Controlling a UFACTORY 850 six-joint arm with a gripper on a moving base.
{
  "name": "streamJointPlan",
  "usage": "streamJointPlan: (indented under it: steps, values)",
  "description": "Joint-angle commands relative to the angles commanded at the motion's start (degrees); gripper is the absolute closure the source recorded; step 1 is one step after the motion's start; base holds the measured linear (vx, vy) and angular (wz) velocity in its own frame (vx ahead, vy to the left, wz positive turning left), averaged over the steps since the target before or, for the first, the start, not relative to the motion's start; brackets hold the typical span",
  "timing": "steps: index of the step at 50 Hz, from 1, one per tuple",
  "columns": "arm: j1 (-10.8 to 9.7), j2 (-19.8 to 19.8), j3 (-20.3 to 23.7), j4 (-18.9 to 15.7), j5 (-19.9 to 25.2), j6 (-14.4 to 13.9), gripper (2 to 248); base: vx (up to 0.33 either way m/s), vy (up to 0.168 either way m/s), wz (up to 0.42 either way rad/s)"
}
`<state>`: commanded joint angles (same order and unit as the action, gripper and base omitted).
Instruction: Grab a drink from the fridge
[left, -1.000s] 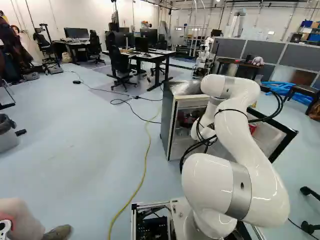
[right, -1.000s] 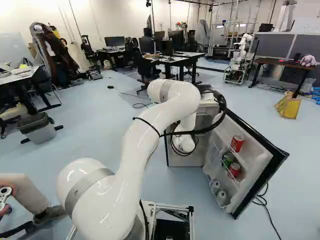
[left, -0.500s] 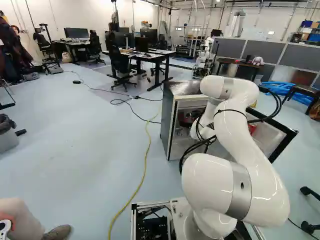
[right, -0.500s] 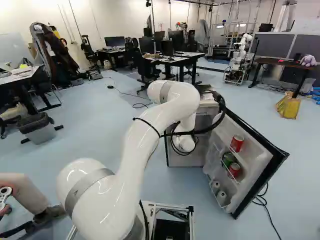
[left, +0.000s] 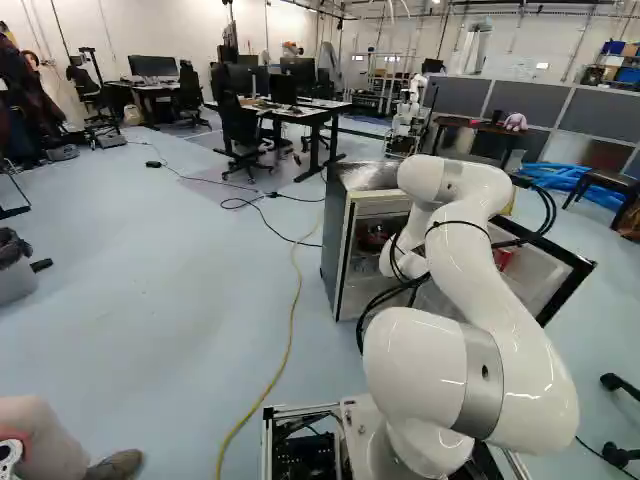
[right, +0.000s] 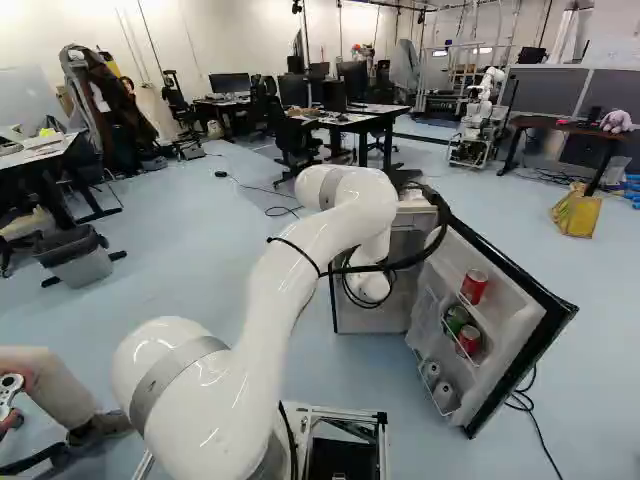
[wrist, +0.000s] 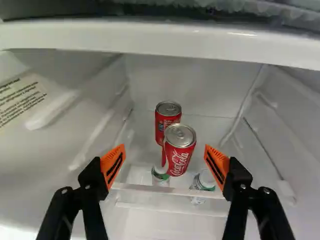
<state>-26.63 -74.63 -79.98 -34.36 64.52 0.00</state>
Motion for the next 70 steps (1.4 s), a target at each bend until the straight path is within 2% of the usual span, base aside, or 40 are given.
streamJointPlan:
  steps: [42, 55, 56, 60, 61, 65, 66, 70]
  values:
    - [1.01, -3.35, -6.27, 0.00, -1.96, 0.00, 34, 0.000, 0.000, 0.000]
    - [1.09, -3.62, -6.77, 0.00, -1.96, 0.00, 34, 0.000, 0.000, 0.000]
    - [1.09, -3.63, -6.78, 0.00, -1.96, 0.00, 44, 0.000, 0.000, 0.000]
    - [1.09, -3.63, -6.78, 0.00, -1.96, 0.00, 44, 0.000, 0.000, 0.000]
    - [1.09, -3.63, -6.78, 0.00, -1.96, 0.00, 81, 0.000, 0.000, 0.000]
    - [1.09, -3.63, -6.78, 0.00, -1.96, 0.00, 81, 0.000, 0.000, 0.000]
    - [1.09, -3.63, -6.78, 0.00, -1.96, 0.00, 119, 0.000, 0.000, 0.000]
    - [1.09, -3.63, -6.78, 0.00, -1.96, 0.00, 119, 0.000, 0.000, 0.000]
